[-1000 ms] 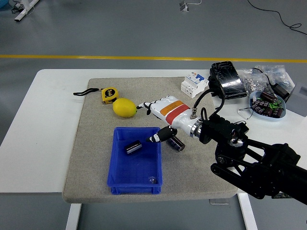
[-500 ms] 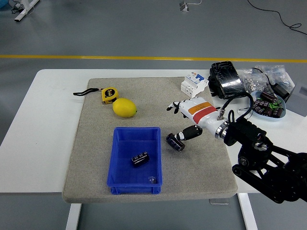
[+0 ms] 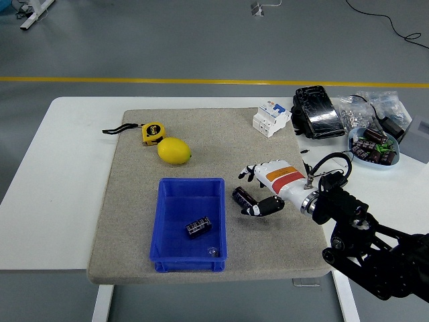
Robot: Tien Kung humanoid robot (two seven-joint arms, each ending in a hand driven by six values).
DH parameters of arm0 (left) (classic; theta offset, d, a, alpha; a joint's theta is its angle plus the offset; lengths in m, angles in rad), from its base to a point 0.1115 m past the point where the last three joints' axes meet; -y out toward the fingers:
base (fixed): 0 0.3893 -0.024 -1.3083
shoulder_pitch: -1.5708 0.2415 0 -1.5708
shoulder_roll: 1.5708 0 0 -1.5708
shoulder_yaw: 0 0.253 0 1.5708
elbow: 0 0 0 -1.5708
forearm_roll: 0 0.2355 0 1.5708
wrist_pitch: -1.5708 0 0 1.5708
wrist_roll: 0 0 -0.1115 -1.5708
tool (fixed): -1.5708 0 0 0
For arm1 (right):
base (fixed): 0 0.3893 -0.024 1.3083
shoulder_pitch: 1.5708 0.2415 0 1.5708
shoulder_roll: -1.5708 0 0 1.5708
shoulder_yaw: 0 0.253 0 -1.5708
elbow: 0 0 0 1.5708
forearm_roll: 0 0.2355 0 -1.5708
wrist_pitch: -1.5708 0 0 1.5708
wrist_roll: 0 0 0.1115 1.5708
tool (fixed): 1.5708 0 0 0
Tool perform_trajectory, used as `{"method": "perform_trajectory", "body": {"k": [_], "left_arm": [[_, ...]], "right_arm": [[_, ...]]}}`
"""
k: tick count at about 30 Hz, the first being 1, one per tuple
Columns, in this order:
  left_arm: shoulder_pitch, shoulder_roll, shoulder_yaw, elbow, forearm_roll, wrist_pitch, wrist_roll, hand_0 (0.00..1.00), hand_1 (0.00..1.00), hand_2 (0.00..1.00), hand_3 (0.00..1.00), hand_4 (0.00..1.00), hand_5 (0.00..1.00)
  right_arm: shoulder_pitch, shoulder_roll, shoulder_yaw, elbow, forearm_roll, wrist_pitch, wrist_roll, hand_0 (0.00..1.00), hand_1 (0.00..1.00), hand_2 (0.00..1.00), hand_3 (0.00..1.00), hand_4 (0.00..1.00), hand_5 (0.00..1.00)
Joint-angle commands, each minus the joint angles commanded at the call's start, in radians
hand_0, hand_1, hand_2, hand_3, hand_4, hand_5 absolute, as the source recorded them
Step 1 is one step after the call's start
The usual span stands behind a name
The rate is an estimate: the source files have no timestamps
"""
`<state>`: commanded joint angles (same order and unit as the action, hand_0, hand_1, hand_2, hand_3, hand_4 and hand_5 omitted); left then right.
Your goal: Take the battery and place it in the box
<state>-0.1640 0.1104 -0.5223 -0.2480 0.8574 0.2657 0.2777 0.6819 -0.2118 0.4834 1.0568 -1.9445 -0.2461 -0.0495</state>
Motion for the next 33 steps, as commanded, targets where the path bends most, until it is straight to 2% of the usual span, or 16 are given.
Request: {"method": "perform_trajectory", "body": {"k": [7, 16, 20, 21, 26, 27, 32, 33], "left_arm": [[-0.003, -0.001, 0.003, -0.001, -0.003, 0.000, 0.000, 0.550, 0.536, 0.625, 0.584, 0.635, 0.606], [-0.001, -0.002, 0.002, -0.002, -0.001, -0.003, 0.002, 0.552, 0.540, 0.626, 0.584, 0.636, 0.606], [-0.001, -0.002, 0.002, -0.002, 0.000, -0.003, 0.002, 0.552, 0.540, 0.626, 0.584, 0.636, 0.606], [-0.001, -0.002, 0.002, -0.002, 0.000, -0.003, 0.002, 0.553, 0.543, 0.627, 0.585, 0.637, 0.606], [-0.002, -0.003, 0.001, -0.003, 0.001, -0.005, 0.002, 0.553, 0.543, 0.627, 0.585, 0.637, 0.606], [-0.002, -0.003, 0.001, -0.003, 0.002, -0.005, 0.002, 0.553, 0.549, 0.628, 0.585, 0.637, 0.607], [-0.002, -0.004, 0.002, -0.003, 0.001, -0.005, 0.002, 0.553, 0.549, 0.628, 0.585, 0.637, 0.607], [-0.002, -0.004, 0.002, -0.003, 0.001, -0.005, 0.002, 0.553, 0.551, 0.628, 0.585, 0.637, 0.606]], "right_arm": [[0.006, 0.039, -0.004, -0.076, 0.038, -0.024, 0.011, 0.256, 0.422, 0.595, 0.708, 0.978, 0.424], [0.011, 0.064, -0.028, -0.157, 0.090, -0.045, 0.025, 0.255, 0.415, 0.578, 0.679, 0.965, 0.424], [0.012, 0.067, -0.036, -0.178, 0.105, -0.053, 0.030, 0.255, 0.415, 0.578, 0.679, 0.965, 0.424], [0.013, 0.067, -0.038, -0.181, 0.106, -0.055, 0.030, 0.247, 0.407, 0.561, 0.634, 0.942, 0.420], [0.021, 0.064, -0.048, -0.185, 0.102, -0.083, 0.025, 0.247, 0.407, 0.561, 0.634, 0.942, 0.420], [0.023, 0.065, -0.050, -0.187, 0.103, -0.088, 0.026, 0.209, 0.386, 0.506, 0.536, 0.856, 0.371], [0.025, 0.069, -0.062, -0.196, 0.111, -0.092, 0.028, 0.209, 0.386, 0.506, 0.536, 0.856, 0.371], [0.025, 0.070, -0.064, -0.198, 0.112, -0.092, 0.028, 0.193, 0.388, 0.488, 0.502, 0.795, 0.334]]}}
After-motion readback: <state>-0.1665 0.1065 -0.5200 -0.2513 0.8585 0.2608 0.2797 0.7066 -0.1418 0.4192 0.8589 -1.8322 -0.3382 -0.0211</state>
